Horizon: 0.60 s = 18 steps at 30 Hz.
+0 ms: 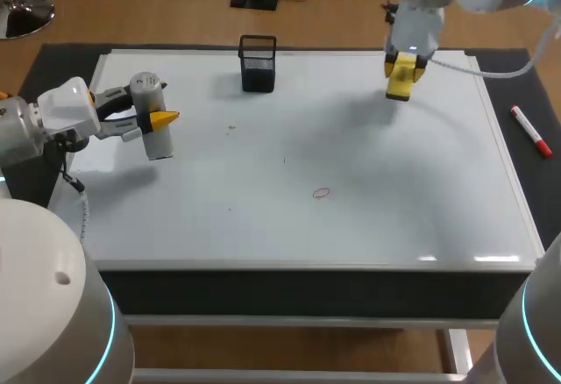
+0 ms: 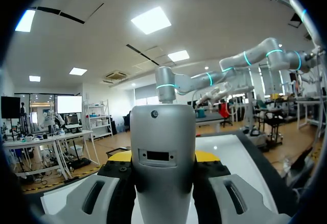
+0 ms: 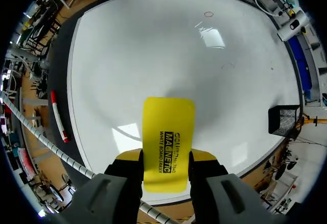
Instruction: Pick up the inspection probe, press it on each red-marked spot on the whiteboard one by one, put down the probe, pick up the eraser, and wipe off all the red marks.
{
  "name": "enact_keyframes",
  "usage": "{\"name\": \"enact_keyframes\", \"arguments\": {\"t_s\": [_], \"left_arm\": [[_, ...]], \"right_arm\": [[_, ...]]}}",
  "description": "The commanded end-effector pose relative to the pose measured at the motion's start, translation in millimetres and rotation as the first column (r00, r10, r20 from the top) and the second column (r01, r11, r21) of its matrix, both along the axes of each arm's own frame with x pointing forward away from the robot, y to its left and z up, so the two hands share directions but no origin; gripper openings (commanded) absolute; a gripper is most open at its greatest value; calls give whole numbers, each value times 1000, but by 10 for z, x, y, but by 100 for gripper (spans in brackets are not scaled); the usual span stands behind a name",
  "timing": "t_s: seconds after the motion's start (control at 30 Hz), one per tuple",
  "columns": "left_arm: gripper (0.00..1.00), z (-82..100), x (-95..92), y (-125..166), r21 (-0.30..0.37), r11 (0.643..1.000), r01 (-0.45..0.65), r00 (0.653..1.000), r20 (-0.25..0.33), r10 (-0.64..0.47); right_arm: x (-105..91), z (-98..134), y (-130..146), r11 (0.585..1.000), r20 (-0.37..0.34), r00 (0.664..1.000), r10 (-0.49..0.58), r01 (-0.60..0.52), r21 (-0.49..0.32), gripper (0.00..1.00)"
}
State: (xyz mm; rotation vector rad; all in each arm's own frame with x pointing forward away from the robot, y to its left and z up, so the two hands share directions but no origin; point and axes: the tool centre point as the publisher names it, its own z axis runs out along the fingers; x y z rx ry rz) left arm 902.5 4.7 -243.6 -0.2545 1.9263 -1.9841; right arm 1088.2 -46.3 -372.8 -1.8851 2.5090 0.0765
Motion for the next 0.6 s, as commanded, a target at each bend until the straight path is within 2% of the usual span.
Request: {"name": "enact_keyframes", "arguments": {"t_s": [0.03, 0.33, 0.6], "left_arm": [[0, -2, 2, -3, -3, 1000, -1, 1000, 4, 1], [0, -2, 2, -3, -3, 1000, -1, 1000, 4, 1], [0, -2, 2, -3, -3, 1000, -1, 1000, 4, 1]], "right_arm": [[81, 20, -173, 1000, -18, 1000, -19, 19, -2, 0], [115, 28, -427, 998, -28, 998, -60, 60, -5, 0], [115, 28, -427, 998, -28, 998, -60, 60, -5, 0]]}}
